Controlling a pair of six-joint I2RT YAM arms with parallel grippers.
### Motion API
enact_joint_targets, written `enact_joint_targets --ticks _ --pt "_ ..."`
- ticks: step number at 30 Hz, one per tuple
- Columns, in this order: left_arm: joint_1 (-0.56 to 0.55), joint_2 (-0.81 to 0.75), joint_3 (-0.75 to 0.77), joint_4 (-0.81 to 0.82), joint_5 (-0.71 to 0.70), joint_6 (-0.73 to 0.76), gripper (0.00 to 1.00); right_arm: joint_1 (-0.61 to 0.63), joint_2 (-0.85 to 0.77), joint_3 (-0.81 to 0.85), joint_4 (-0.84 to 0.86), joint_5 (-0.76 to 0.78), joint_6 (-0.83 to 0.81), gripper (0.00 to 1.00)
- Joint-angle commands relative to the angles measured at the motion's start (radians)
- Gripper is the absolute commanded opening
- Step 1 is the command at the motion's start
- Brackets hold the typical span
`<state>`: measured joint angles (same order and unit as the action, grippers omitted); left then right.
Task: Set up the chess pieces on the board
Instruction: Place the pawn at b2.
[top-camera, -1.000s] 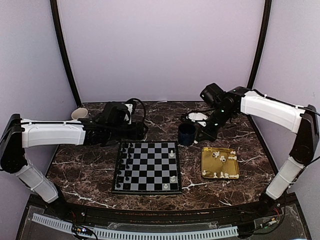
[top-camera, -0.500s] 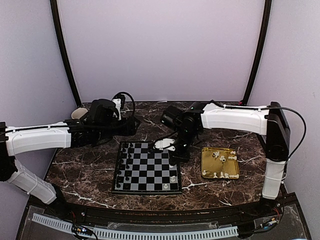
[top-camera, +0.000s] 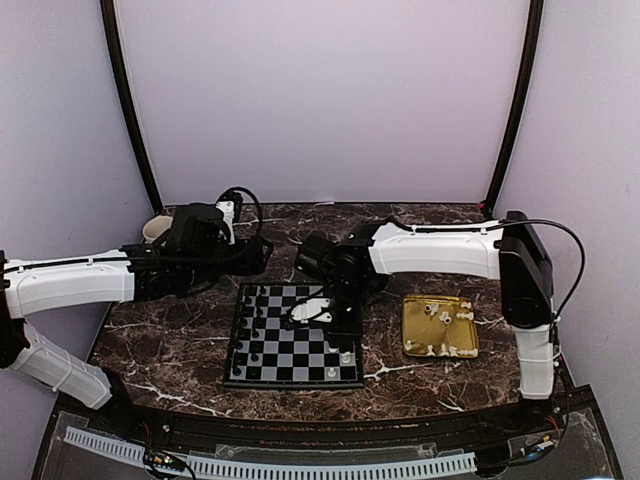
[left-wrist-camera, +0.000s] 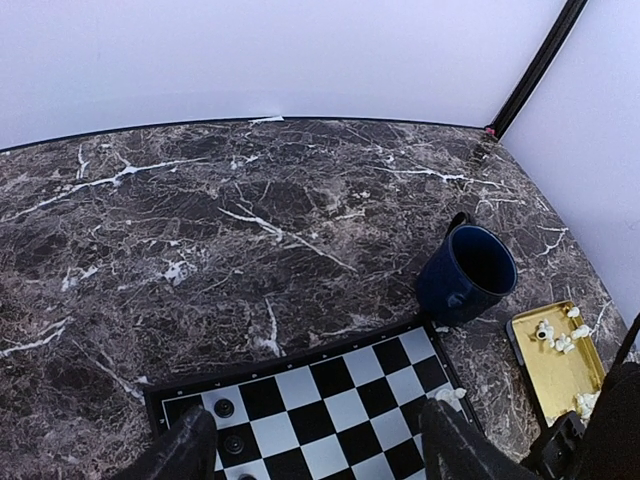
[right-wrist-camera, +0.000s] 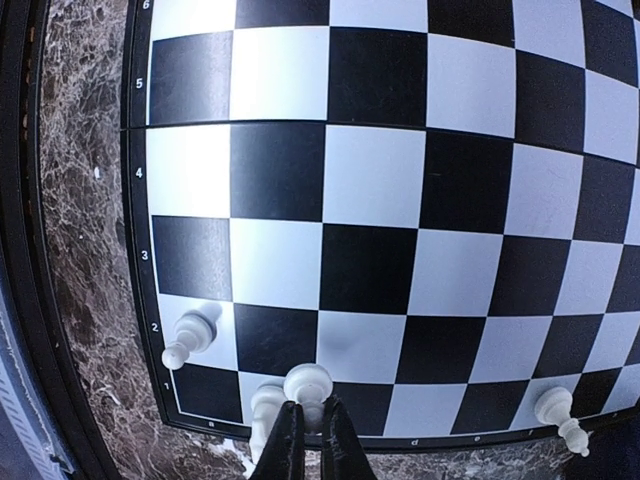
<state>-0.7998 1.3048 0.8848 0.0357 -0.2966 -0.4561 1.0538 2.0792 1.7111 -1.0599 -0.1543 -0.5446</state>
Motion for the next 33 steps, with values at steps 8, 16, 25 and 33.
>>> enact_joint_targets --ticks 8,16,25,33 --pt "0.001 -0.027 -0.018 0.017 -0.009 0.016 0.72 0.042 0.057 0.039 -0.033 0.033 0.0 0.06" --pt "0.001 -0.017 -0.019 0.016 0.0 0.016 0.72 0.051 0.061 0.033 -0.038 0.022 -0.006 0.07" --pt "0.001 -0.009 -0.018 0.016 0.007 0.016 0.72 0.056 0.06 0.032 -0.035 0.018 -0.006 0.09" --pt "0.001 -0.009 -0.019 0.012 0.011 0.017 0.72 0.058 0.064 0.032 -0.032 0.034 -0.002 0.15"
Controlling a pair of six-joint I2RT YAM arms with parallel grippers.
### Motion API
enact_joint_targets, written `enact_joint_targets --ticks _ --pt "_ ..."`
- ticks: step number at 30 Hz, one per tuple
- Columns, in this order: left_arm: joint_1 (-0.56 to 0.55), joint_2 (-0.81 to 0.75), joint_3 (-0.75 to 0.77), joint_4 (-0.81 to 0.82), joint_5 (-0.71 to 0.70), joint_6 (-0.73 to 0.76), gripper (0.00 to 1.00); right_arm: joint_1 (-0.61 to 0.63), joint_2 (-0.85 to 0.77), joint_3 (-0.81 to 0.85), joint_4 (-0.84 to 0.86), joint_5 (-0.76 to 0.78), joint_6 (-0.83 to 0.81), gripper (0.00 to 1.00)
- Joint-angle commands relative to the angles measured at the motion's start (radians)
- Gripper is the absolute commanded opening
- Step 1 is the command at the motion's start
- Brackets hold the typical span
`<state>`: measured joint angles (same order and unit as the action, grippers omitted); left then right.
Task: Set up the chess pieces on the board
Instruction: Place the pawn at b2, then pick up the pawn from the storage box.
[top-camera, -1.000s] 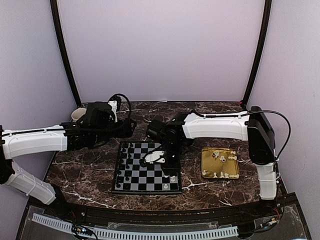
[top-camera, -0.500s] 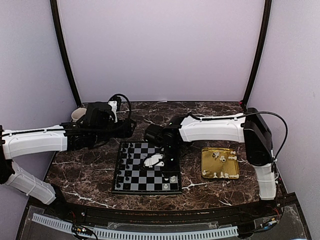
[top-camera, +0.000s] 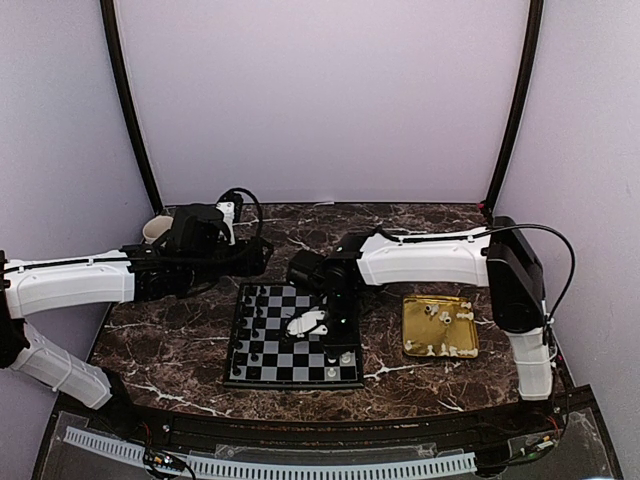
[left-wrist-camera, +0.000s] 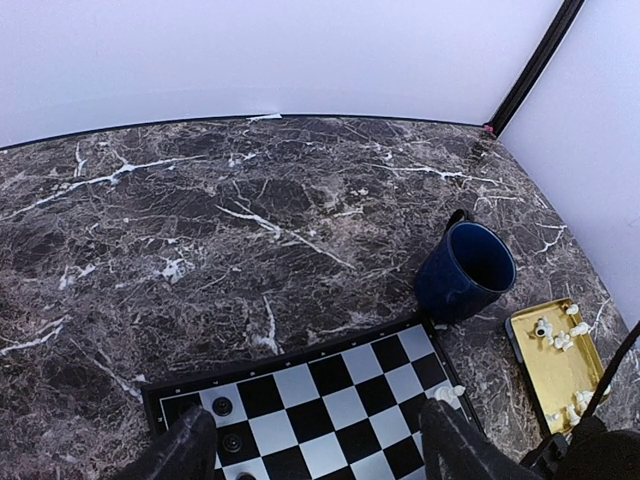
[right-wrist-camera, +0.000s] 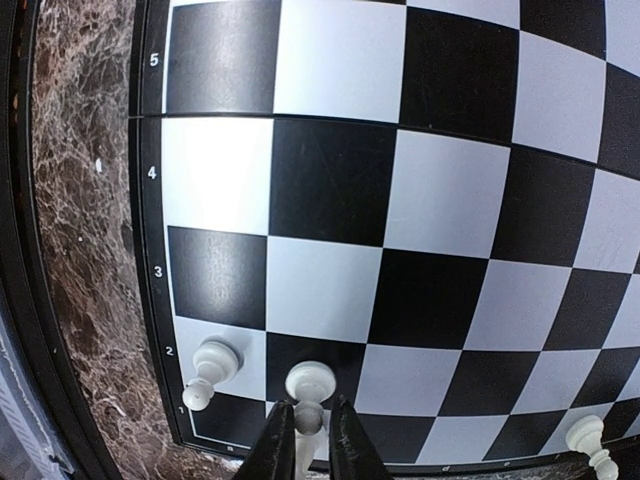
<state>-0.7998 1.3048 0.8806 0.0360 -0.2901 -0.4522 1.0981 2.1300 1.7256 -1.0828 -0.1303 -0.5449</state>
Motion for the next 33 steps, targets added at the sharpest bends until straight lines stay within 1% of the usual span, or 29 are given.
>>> enact_joint_targets --ticks 1,6,12,16,19,23,28,33 --pt "0.001 -0.009 -0.014 0.012 0.004 0.014 0.72 0.013 0.013 0.019 -0.009 0.013 -0.001 0.16" --pt "0.001 -0.009 -0.014 0.012 0.005 0.016 0.72 0.015 0.002 0.026 -0.016 0.01 -0.001 0.22" --pt "0.001 -0.015 -0.004 0.001 0.006 0.033 0.72 -0.004 -0.059 0.062 -0.04 0.018 -0.006 0.25" --pt "0.001 -0.018 0.018 -0.022 -0.002 0.066 0.73 -0.061 -0.134 0.066 -0.056 -0.003 -0.004 0.28" --pt "0.001 -0.016 0.032 -0.031 -0.004 0.088 0.73 -0.125 -0.205 0.036 -0.063 -0.005 -0.005 0.29" --pt "0.001 0.004 0.06 -0.038 0.022 0.125 0.73 -0.229 -0.291 -0.065 -0.054 -0.005 -0.002 0.29" --pt "0.001 0.043 0.099 -0.05 0.054 0.145 0.73 -0.349 -0.403 -0.259 0.007 -0.016 0.005 0.29" --pt "0.001 0.075 0.123 -0.041 0.087 0.146 0.73 -0.385 -0.467 -0.436 0.088 -0.019 0.014 0.29"
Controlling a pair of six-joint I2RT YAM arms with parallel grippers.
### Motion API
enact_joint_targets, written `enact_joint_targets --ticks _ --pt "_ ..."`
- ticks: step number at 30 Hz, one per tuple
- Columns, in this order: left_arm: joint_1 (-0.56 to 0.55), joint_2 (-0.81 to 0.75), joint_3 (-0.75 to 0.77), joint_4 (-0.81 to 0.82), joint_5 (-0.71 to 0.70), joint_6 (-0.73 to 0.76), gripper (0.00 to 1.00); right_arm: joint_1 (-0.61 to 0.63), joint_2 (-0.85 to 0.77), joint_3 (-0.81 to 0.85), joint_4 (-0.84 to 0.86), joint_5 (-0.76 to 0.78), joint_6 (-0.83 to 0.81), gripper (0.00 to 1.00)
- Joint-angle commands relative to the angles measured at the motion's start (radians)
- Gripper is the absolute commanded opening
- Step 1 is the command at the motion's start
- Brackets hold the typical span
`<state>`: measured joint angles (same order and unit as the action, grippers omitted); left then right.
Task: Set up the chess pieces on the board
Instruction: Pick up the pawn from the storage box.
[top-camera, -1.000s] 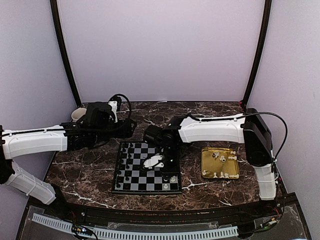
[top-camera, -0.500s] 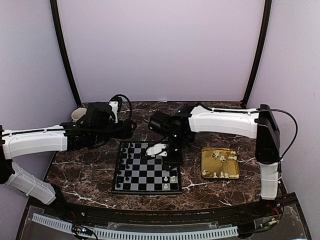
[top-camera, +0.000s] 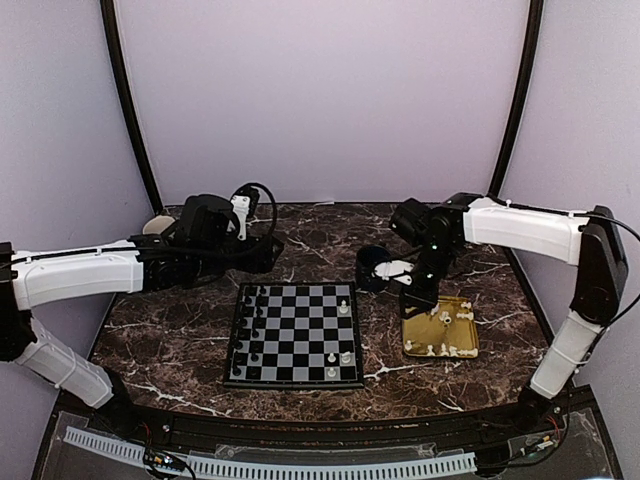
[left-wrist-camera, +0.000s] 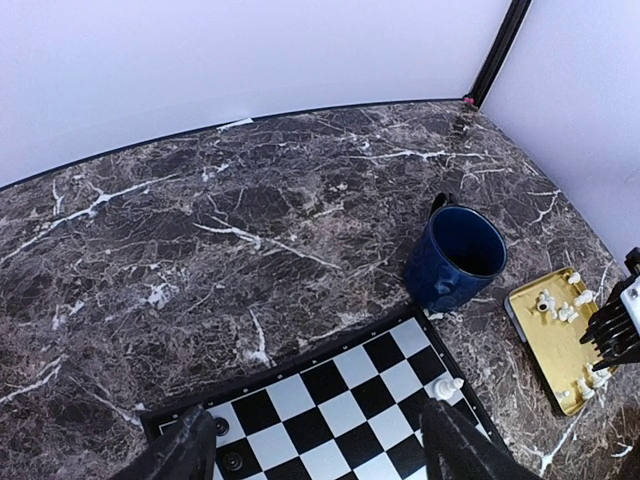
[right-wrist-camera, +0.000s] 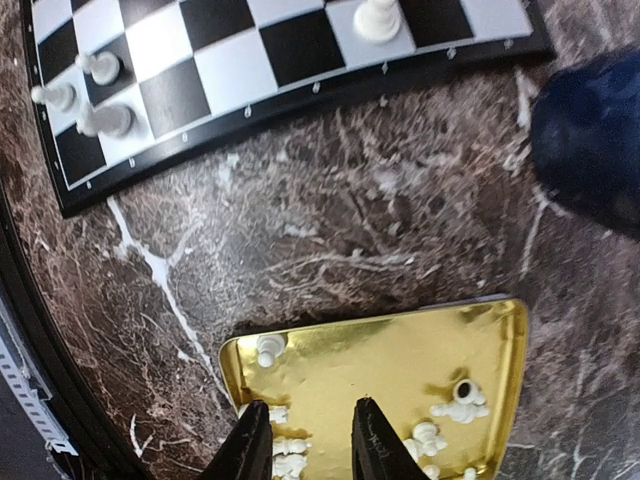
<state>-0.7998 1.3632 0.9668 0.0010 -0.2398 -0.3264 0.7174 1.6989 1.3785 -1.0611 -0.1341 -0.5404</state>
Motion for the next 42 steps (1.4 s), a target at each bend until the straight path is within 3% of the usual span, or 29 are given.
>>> enact_joint_targets --ticks 1,29,35,42 --pt "0.001 0.023 0.043 -0.009 0.042 0.02 0.73 -0.004 -0.037 -0.107 0.072 -0.021 0.011 0.29" --pt "0.001 0.079 0.051 0.0 0.105 -0.015 0.72 -0.004 0.061 -0.253 0.143 -0.035 0.008 0.29" --pt "0.001 0.082 0.048 -0.004 0.114 -0.023 0.72 -0.004 0.083 -0.266 0.161 -0.009 0.011 0.25" --pt "0.001 0.076 0.037 -0.001 0.114 -0.032 0.72 -0.004 0.074 -0.26 0.166 -0.012 0.021 0.13"
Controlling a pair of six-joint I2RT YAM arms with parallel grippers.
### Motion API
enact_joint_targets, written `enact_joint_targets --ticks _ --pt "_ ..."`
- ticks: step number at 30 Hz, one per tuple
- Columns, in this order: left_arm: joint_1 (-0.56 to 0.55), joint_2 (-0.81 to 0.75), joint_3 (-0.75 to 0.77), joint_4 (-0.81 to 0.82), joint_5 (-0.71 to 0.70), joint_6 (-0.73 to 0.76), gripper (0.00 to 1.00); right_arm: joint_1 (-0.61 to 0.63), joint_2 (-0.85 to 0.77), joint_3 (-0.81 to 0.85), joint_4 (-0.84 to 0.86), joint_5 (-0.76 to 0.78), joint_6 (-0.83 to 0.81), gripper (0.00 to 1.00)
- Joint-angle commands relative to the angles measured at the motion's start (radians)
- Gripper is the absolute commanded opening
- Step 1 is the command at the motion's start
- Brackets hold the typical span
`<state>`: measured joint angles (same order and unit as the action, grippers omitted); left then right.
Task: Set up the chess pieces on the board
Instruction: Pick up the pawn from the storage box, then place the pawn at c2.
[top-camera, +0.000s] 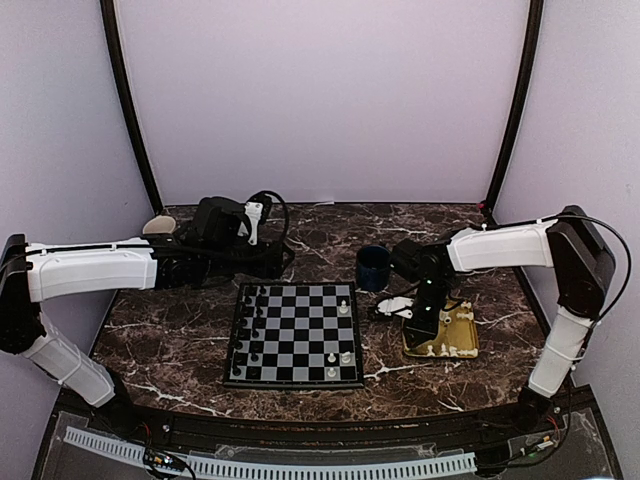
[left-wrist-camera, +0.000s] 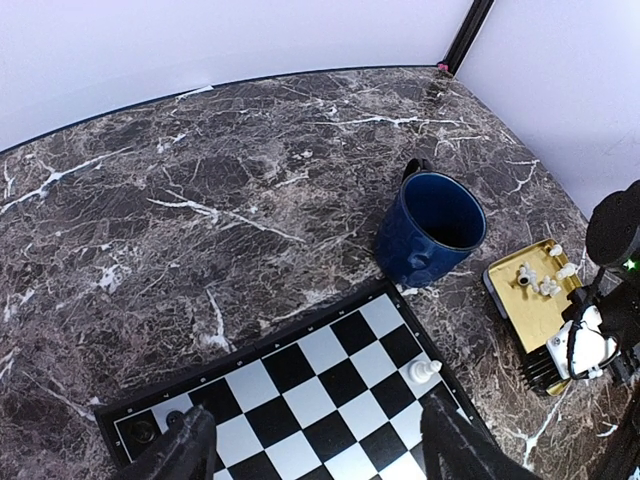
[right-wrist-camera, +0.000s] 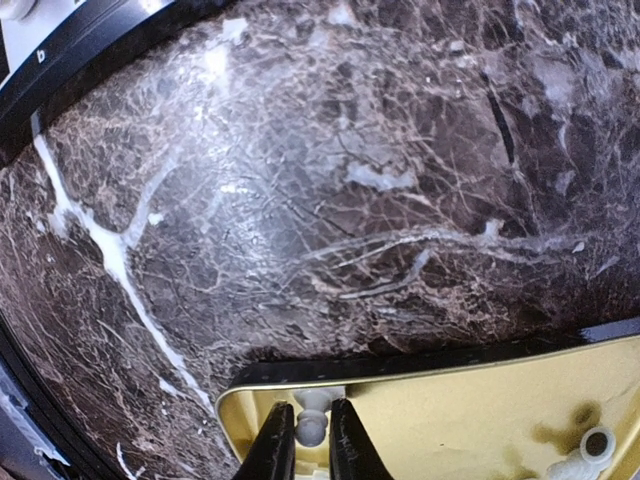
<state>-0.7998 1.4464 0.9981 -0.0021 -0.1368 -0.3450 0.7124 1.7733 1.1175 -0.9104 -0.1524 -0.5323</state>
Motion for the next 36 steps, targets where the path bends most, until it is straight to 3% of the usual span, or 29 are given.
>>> enact_joint_targets --ticks 1,12,19,26,36 --pt "0.001 -0.006 0.004 0.003 0.013 -0.015 0.72 0.001 -0.004 0.001 0.016 0.007 0.015 0.12" --pt "0.001 -0.003 -0.001 0.013 0.021 -0.023 0.72 -0.001 -0.071 0.028 -0.047 0.046 0.016 0.09" --pt "0.001 -0.006 -0.005 0.013 0.016 -0.022 0.72 0.001 -0.078 0.14 -0.087 0.045 0.009 0.09" --pt "0.001 -0.043 -0.032 0.006 -0.028 -0.033 0.72 0.03 -0.004 0.296 -0.102 -0.011 0.006 0.09" --pt "0.001 -0.167 -0.106 0.007 -0.157 -0.042 0.72 0.171 0.176 0.529 -0.132 -0.029 -0.004 0.1"
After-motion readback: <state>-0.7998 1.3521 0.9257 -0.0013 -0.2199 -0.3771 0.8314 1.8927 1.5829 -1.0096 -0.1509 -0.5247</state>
